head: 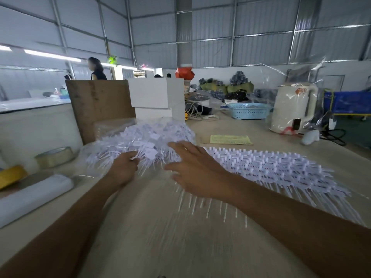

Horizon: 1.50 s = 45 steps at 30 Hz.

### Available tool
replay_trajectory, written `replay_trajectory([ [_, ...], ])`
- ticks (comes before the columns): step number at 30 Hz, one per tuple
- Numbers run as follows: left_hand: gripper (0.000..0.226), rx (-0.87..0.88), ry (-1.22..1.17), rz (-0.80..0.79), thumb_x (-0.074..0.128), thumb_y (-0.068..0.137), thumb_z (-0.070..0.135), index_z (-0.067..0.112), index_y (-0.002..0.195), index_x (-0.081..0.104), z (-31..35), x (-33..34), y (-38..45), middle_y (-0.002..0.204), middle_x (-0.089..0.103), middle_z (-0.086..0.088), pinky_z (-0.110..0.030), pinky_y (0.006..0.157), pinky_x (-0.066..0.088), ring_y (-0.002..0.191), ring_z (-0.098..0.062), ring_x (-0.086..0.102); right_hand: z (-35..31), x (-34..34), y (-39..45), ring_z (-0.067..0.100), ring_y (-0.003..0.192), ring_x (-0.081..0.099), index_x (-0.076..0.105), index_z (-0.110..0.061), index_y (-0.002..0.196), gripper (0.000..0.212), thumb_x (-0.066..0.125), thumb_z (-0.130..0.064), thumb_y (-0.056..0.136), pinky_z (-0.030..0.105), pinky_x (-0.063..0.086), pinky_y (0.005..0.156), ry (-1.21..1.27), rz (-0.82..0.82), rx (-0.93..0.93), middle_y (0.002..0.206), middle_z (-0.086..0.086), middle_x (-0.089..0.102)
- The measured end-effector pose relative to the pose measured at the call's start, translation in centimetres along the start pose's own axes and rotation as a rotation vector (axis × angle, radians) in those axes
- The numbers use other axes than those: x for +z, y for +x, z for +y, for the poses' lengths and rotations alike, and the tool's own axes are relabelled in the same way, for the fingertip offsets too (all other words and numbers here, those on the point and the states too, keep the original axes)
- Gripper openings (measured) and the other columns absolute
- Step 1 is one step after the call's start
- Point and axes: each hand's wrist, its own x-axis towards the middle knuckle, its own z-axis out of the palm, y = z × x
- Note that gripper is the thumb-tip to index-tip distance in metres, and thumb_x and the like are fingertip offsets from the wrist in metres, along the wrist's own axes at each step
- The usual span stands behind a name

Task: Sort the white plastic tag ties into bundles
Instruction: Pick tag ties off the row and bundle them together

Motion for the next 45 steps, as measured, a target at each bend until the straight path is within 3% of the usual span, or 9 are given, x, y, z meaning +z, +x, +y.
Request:
replay_trajectory([
  [4, 0.013, 0.036, -0.041, -0.044, 0.056, 0.101, 0.015, 0.020, 0.109, 0.064, 0.0, -0.1, -0.2, 0.068, 0.063, -0.003, -0.028, 0.064, 0.044, 0.057, -0.017, 0.056, -0.1, 1.8, 8.1, 0.026, 0.153, -0.004, 0.060, -0.023, 0.132, 0.036, 0.056, -0.031, 0.098, 0.056, 0.002, 0.121, -0.229, -0.106, 0.087, 0.167, 0.008, 0.000],
  [10, 0.028, 0.025, -0.083, -0.054, 0.049, 0.100, 0.013, 0.021, 0.075, 0.058, 0.2, -0.7, -0.7, 0.061, 0.053, -0.004, -0.014, 0.031, 0.028, 0.029, -0.004, 0.038, 2.3, 0.5, 14.1, 0.028, 0.129, 0.042, 0.061, -0.015, 0.121, 0.029, 0.055, -0.026, 0.094, 0.051, 0.035, 0.105, -0.132, 0.004, 0.279, 0.136, 0.005, 0.050],
  [15, 0.026, 0.001, -0.051, -0.056, 0.049, 0.100, 0.014, 0.021, 0.079, 0.062, 0.6, -0.9, -1.0, 0.065, 0.056, -0.003, -0.013, 0.037, 0.029, 0.037, -0.007, 0.042, 2.8, 2.8, 13.5, 0.035, 0.129, 0.047, 0.046, -0.017, 0.141, 0.054, 0.067, -0.030, 0.092, 0.047, 0.046, 0.098, 0.003, -0.228, 0.384, 0.141, 0.012, 0.051],
  [18, 0.027, 0.013, -0.066, -0.086, 0.051, 0.099, 0.011, 0.022, 0.075, 0.060, 0.4, -1.5, -1.0, 0.067, 0.057, -0.001, -0.018, 0.048, 0.035, 0.051, -0.012, 0.051, 3.1, 2.7, 14.0, 0.036, 0.108, 0.061, 0.063, -0.011, 0.114, 0.024, 0.053, -0.003, 0.093, 0.036, 0.048, 0.079, -0.126, -0.073, 0.407, 0.114, 0.016, 0.063],
  [23, 0.020, 0.027, -0.042, -0.227, 0.048, 0.095, 0.002, 0.013, 0.082, 0.058, 0.4, -2.0, -1.2, 0.075, 0.054, -0.011, -0.024, 0.055, 0.034, 0.055, -0.017, 0.047, 4.2, -0.7, 16.3, 0.036, 0.096, 0.064, 0.062, -0.011, 0.109, 0.030, 0.037, -0.025, 0.105, 0.036, 0.042, 0.070, 0.029, 0.253, 0.582, 0.106, 0.016, 0.066],
  [35, 0.030, -0.161, -0.243, -0.037, 0.037, 0.100, -0.006, 0.009, 0.074, 0.040, 3.7, -2.8, 3.6, 0.063, 0.043, -0.009, -0.017, 0.033, 0.026, 0.043, -0.016, 0.037, 3.9, -1.2, 15.5, 0.029, 0.076, 0.053, 0.056, -0.014, 0.096, 0.038, 0.026, -0.034, 0.108, 0.038, 0.044, 0.064, -0.067, 0.312, 0.347, 0.084, 0.004, 0.058],
  [39, 0.025, -0.202, -0.149, 0.116, 0.039, 0.097, -0.009, -0.013, 0.118, 0.052, 3.8, -4.0, 8.3, 0.055, 0.048, -0.012, -0.021, 0.034, 0.035, 0.038, -0.016, 0.040, 4.2, -1.7, 15.8, 0.028, 0.076, 0.052, 0.048, -0.017, 0.087, 0.032, 0.029, -0.030, 0.109, 0.038, 0.047, 0.063, -0.121, 0.349, 0.279, 0.081, 0.003, 0.054],
  [42, 0.016, -0.202, 0.081, 0.164, 0.055, 0.098, 0.008, 0.010, 0.109, 0.065, 3.5, -5.1, 10.8, 0.079, 0.067, -0.003, -0.022, 0.053, 0.052, 0.061, -0.010, 0.061, 4.4, -1.9, 16.3, 0.026, 0.073, 0.050, 0.047, -0.017, 0.085, 0.030, 0.032, -0.028, 0.109, 0.039, 0.050, 0.064, -0.146, 0.397, 0.212, 0.078, 0.002, 0.051],
  [45, 0.018, -0.106, 0.355, 0.233, 0.054, 0.094, 0.001, -0.002, 0.107, 0.066, 1.9, -4.7, 12.4, 0.107, 0.070, -0.014, -0.026, 0.065, 0.051, 0.099, -0.026, 0.069, 4.5, -1.6, 16.3, 0.026, 0.071, 0.049, 0.053, -0.014, 0.086, 0.031, 0.035, -0.026, 0.109, 0.039, 0.050, 0.060, -0.177, 0.452, 0.158, 0.078, 0.002, 0.049],
])
